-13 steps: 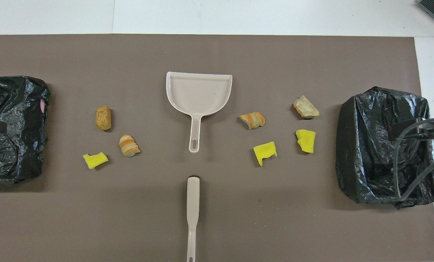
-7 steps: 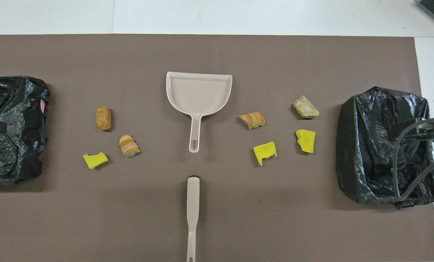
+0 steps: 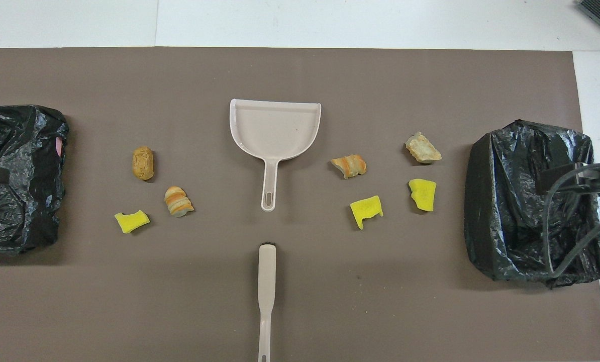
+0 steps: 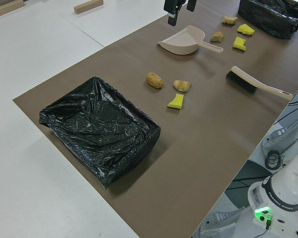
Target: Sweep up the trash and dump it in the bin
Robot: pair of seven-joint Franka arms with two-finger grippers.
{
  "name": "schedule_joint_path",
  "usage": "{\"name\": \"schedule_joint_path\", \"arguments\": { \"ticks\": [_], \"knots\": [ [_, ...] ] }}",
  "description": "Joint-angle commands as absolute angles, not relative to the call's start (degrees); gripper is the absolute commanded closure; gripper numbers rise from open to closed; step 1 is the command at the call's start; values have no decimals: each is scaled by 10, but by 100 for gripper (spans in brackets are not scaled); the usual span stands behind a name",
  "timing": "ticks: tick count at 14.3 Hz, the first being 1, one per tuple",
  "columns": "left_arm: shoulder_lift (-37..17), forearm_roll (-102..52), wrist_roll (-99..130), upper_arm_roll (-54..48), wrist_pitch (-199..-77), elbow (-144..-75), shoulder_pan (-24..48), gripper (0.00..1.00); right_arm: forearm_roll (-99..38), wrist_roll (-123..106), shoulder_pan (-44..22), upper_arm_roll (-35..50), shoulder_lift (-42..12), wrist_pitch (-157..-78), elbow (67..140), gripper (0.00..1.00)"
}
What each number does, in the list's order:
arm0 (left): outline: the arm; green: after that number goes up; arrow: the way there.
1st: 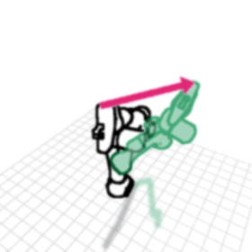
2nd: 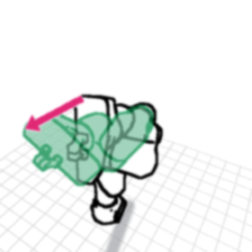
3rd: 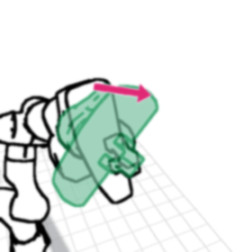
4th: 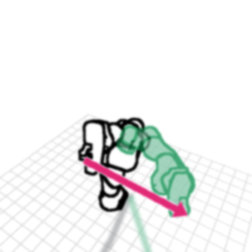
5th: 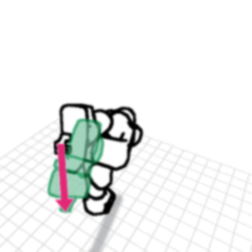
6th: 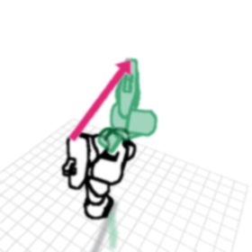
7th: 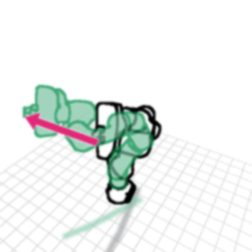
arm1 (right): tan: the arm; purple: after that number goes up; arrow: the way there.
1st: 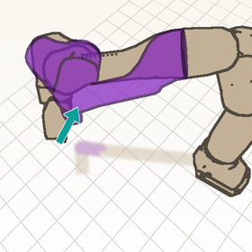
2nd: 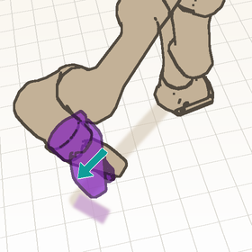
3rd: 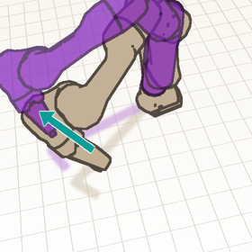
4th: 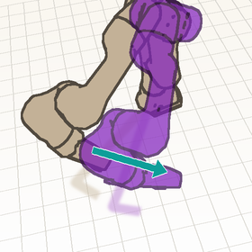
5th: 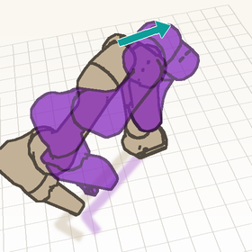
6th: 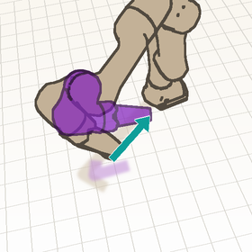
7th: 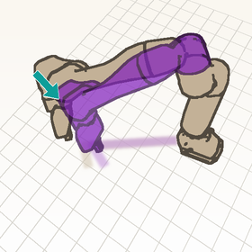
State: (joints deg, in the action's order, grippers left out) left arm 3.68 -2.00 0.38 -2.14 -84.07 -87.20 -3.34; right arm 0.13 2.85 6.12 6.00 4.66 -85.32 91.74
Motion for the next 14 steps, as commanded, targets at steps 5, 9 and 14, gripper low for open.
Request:
{"name": "schedule_joint_path", "arguments": {
  "ticks": [5, 9, 14],
  "knots": [
    [38, -22, 2, -25, -825, -866, -25, 0, -9, 38, 65, 65, 54, -848, 925, 0],
    [47, -25, 4, -26, -837, -878, -24, 0, -9, 38, 65, 65, 54, -846, 925, 0],
    [60, -25, 7, -26, -844, -901, -25, 0, -9, 43, 65, 65, 52, -846, 923, 0]
  ]
}}
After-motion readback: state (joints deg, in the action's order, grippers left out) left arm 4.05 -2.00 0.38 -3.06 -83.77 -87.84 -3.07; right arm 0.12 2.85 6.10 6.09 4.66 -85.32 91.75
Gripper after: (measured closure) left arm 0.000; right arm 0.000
